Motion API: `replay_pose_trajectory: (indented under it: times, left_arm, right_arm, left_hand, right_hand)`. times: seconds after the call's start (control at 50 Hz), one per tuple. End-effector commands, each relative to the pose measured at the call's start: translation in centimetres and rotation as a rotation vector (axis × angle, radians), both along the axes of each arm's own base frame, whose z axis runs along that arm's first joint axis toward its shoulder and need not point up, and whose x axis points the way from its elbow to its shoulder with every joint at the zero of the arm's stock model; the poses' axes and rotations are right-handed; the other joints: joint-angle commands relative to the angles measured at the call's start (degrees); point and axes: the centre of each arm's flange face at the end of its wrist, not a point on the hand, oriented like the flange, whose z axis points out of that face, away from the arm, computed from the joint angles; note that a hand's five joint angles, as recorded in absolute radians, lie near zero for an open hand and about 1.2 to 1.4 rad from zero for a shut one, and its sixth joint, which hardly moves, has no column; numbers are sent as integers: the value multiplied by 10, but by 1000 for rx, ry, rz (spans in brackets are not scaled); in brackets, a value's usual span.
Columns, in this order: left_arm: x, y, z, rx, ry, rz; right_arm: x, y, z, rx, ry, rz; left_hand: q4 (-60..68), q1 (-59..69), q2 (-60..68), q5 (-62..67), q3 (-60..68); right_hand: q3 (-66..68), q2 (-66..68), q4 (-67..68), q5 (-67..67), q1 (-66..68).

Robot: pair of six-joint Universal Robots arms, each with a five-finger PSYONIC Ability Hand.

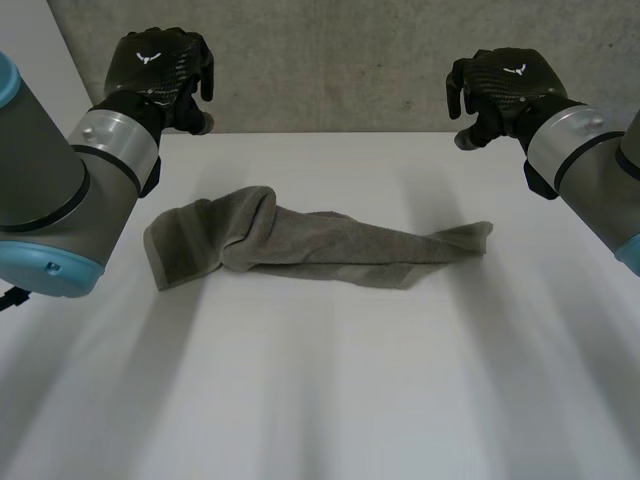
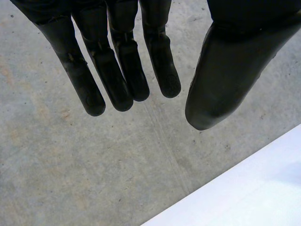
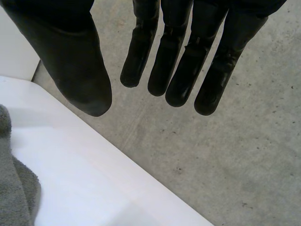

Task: Fold the towel.

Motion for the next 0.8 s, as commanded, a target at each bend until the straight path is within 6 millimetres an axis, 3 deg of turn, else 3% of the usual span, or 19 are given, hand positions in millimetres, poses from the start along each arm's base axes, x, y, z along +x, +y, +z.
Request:
replay_pose_trajectory:
  times: [0.02, 0.42, 0.46, 0.48, 0.52, 0.54, 0.62, 0.76, 0.8]
  left_arm:
    - [5, 7, -1, 24, 28, 18]
    - [5, 7, -1, 27, 27, 18]
    - [5, 6, -1, 25, 22, 16]
    - [5, 6, -1, 25, 22, 16]
    - [3, 6, -2, 26, 14, 2]
    - [3, 6, -2, 26, 14, 2]
    - [-3, 4, -14, 47, -17, -47]
    - [-12, -4, -45, 62, -133, -73]
    - [-15, -8, -64, 75, -197, -73]
  right_arm:
    - [-2, 6, -4, 42, -25, 12]
    - [-3, 5, -2, 37, -19, 9]
    - [-3, 4, -3, 43, -10, 8]
    - [-3, 4, -3, 43, -10, 8]
    - [-3, 2, -8, 63, 15, 6]
    - [-3, 2, -8, 64, 16, 6]
    - [-2, -8, -32, 109, 95, 0]
    - [-5, -21, -64, 156, 170, -29]
    - [-3, -24, -81, 190, 185, -28]
  left_hand:
    - [1, 2, 2, 1, -1]
    - [-10, -8, -9, -9, -11]
    - [-98, -97, -97, -97, -99]
    - [-99, -97, -98, -98, -100]
    - [-281, -280, -280, -281, -282]
    - [-282, -281, -281, -281, -283]
    - [-394, -393, -393, -394, -396]
    - [-405, -403, -404, -404, -406]
    - [-405, -403, -404, -404, -406]
  right_hand:
    - [-60, -92, -65, -25, -31]
    - [-65, -97, -70, -30, -36]
    - [-208, -239, -212, -172, -178]
    - [-208, -240, -213, -173, -179]
    - [-309, -341, -314, -274, -279]
    - [-309, -341, -314, -274, -279]
    - [-346, -378, -351, -311, -316]
    - [-360, -392, -365, -325, -330]
    - [-358, -390, -363, -323, -328]
